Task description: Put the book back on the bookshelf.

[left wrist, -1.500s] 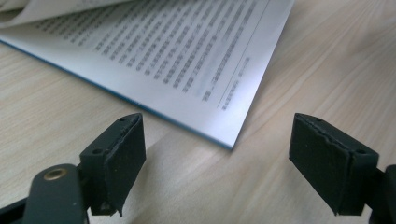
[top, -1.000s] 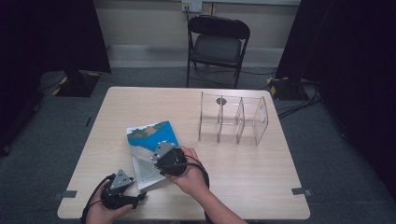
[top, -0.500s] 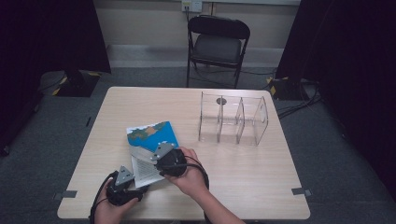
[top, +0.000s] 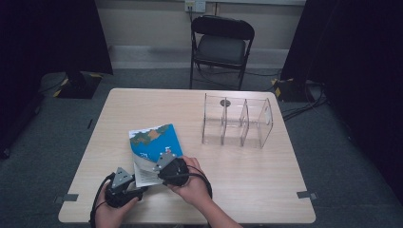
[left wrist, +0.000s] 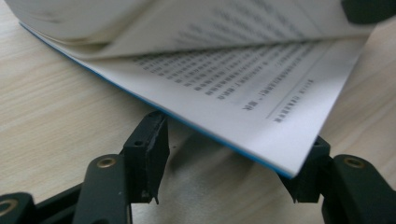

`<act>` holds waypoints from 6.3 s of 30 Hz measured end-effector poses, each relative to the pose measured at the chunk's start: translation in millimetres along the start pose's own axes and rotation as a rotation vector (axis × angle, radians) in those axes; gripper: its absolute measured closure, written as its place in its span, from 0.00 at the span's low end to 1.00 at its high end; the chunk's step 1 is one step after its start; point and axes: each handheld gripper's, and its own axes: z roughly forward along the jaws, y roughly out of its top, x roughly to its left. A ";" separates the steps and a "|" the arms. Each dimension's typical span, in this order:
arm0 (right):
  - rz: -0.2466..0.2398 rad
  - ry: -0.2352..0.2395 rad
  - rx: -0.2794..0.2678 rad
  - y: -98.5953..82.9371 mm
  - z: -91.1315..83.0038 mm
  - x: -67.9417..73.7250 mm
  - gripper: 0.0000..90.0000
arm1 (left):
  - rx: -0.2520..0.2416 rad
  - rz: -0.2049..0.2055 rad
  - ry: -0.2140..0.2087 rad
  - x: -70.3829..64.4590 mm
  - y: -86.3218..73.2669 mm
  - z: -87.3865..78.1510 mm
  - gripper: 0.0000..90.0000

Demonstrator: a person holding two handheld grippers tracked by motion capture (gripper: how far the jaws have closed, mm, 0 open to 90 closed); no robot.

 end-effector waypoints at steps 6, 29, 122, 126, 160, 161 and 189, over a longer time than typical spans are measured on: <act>-0.015 -0.004 -0.008 -15.1 11.8 13.3 0.66 | -0.007 -0.029 -0.017 2.5 -2.7 3.9 0.46; -0.082 -0.041 -0.130 -52.5 28.4 22.5 0.19 | 0.026 -0.019 -0.020 0.9 -0.8 5.4 0.47; -0.055 0.059 0.036 27.6 -43.6 -41.2 0.69 | 0.074 0.103 -0.101 6.8 -1.0 11.4 0.13; -0.037 0.067 0.037 28.4 -47.8 -43.7 0.69 | 0.075 0.103 -0.101 6.8 -1.0 11.3 0.13; 0.108 0.133 0.005 43.3 -83.5 -72.1 0.69 | 0.075 0.107 -0.107 7.4 -0.9 11.2 0.13; 0.108 0.135 0.002 43.9 -83.6 -72.6 0.69 | 0.074 0.105 -0.106 7.2 -0.9 11.2 0.13; 0.165 0.173 0.039 66.0 -88.5 -83.5 0.69 | 0.079 0.112 -0.116 8.2 -0.8 10.7 0.13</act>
